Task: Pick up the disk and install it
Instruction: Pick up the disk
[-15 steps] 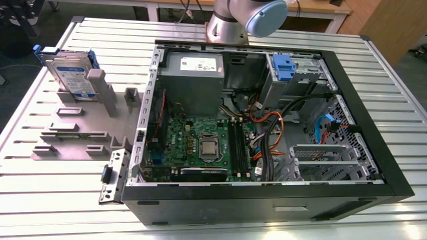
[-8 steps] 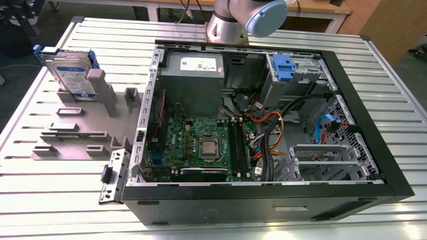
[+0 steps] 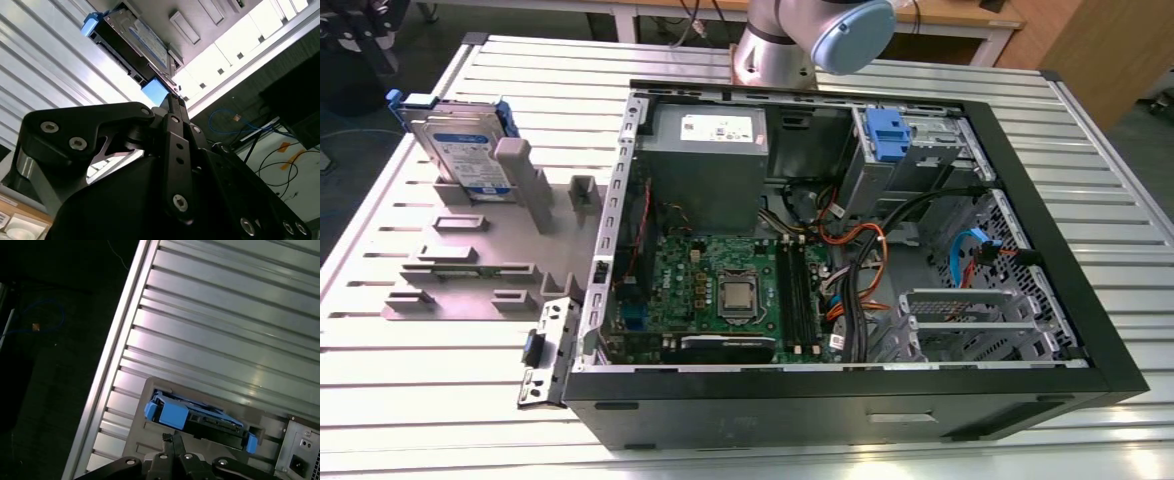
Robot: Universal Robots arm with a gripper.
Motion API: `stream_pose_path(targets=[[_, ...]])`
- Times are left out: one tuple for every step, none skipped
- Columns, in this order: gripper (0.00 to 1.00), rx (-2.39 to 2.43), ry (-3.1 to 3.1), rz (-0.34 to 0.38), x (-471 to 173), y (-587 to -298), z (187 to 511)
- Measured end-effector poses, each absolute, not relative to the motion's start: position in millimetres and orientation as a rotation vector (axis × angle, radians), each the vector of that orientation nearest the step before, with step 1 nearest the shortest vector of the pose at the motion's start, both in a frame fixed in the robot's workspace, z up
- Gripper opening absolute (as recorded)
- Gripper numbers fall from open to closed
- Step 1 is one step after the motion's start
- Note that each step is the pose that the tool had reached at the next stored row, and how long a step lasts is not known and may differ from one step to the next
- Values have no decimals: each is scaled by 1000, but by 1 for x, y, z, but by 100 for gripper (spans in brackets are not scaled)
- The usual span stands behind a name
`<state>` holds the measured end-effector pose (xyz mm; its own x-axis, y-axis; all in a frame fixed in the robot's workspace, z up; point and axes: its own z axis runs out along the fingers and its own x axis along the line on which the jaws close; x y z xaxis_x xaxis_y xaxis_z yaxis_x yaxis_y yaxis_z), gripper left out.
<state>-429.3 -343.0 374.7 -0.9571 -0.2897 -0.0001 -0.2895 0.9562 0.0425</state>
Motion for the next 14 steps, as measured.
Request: stream_pose_path(targets=[[11, 469, -3099, -66, -429, -343, 375], [11, 479, -3098, -66, -429, -343, 375], [11, 489, -3096, -66, -429, -343, 375], [11, 499, -3094, -66, -429, -343, 375], [11, 508, -3093, -66, -429, -343, 375], [11, 517, -3091, -66, -429, -343, 375], [11, 525, -3090, -66, -429, -343, 375], [11, 532, -3088, -66, -429, -343, 375], [11, 538, -3087, -66, -429, -343, 375], [11, 543, -3086, -66, -429, -343, 375], [11, 548, -3085, -66, -429, -343, 375], [11, 551, -3085, -66, -429, -343, 375], [11, 552, -3085, -66, -429, -343, 375], [11, 552, -3084, -66, -429, -343, 375]])
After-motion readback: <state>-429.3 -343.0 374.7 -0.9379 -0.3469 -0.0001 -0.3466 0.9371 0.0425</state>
